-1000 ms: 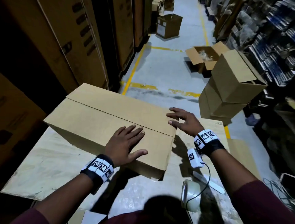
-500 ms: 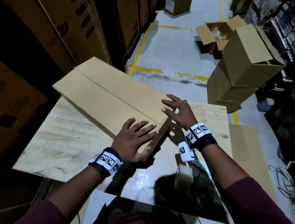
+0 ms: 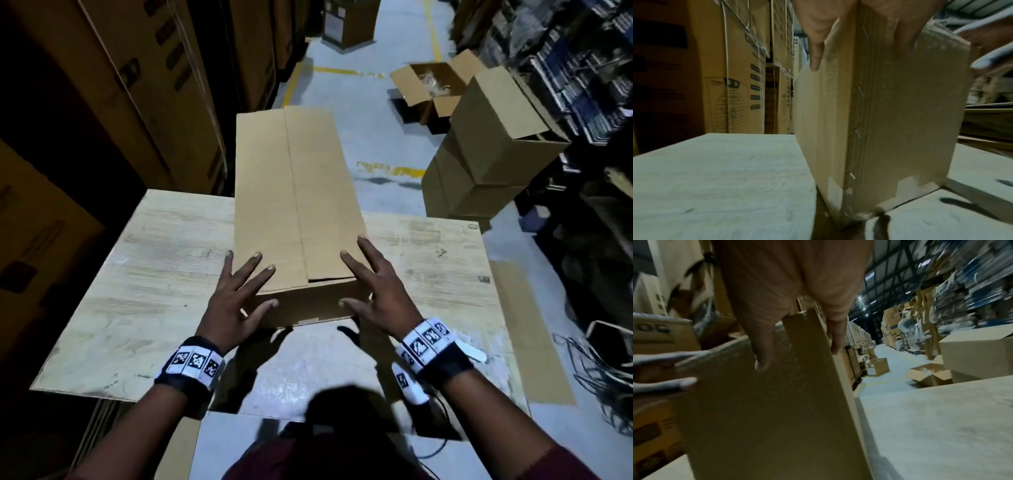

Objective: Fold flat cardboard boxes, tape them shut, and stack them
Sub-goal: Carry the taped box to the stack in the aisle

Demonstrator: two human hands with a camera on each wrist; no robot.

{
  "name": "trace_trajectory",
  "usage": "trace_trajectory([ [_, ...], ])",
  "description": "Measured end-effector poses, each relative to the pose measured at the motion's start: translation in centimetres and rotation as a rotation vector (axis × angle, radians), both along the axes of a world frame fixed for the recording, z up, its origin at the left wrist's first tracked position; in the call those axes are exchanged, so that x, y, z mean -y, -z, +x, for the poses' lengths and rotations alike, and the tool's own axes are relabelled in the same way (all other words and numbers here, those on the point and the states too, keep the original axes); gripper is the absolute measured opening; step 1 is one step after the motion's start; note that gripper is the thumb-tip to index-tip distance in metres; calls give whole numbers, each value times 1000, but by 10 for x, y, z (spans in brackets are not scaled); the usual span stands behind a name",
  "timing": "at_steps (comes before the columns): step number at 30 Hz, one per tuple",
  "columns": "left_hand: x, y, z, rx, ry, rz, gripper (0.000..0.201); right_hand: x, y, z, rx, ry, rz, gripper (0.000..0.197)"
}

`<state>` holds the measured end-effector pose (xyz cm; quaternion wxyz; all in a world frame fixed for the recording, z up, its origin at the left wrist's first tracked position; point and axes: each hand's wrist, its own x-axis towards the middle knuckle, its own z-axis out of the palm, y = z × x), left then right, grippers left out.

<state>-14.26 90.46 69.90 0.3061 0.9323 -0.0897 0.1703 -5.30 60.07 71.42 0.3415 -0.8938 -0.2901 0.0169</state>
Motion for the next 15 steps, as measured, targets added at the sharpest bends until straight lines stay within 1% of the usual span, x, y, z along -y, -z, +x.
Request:
trace_trajectory([
  [1, 0, 2, 0, -20, -6, -20, 56, -4, 0, 5, -12, -15, -24, 95],
  [3, 1, 6, 2, -47, -34, -78, 60, -13, 2, 8, 1, 26, -41, 99],
  [5, 3, 7, 5, -51, -46, -128, 66, -21, 2, 1, 38, 87, -30, 96],
  [7, 2, 5, 7, 1, -22, -167, 65, -26, 0, -9, 86, 115, -19, 91],
  [11, -3, -19, 12, 53, 12, -237, 61, -31, -22, -16, 172, 150, 6, 81],
  [15, -2, -55, 29, 74, 65, -237, 57, -23, -59, -8, 207, 168, 48, 74],
])
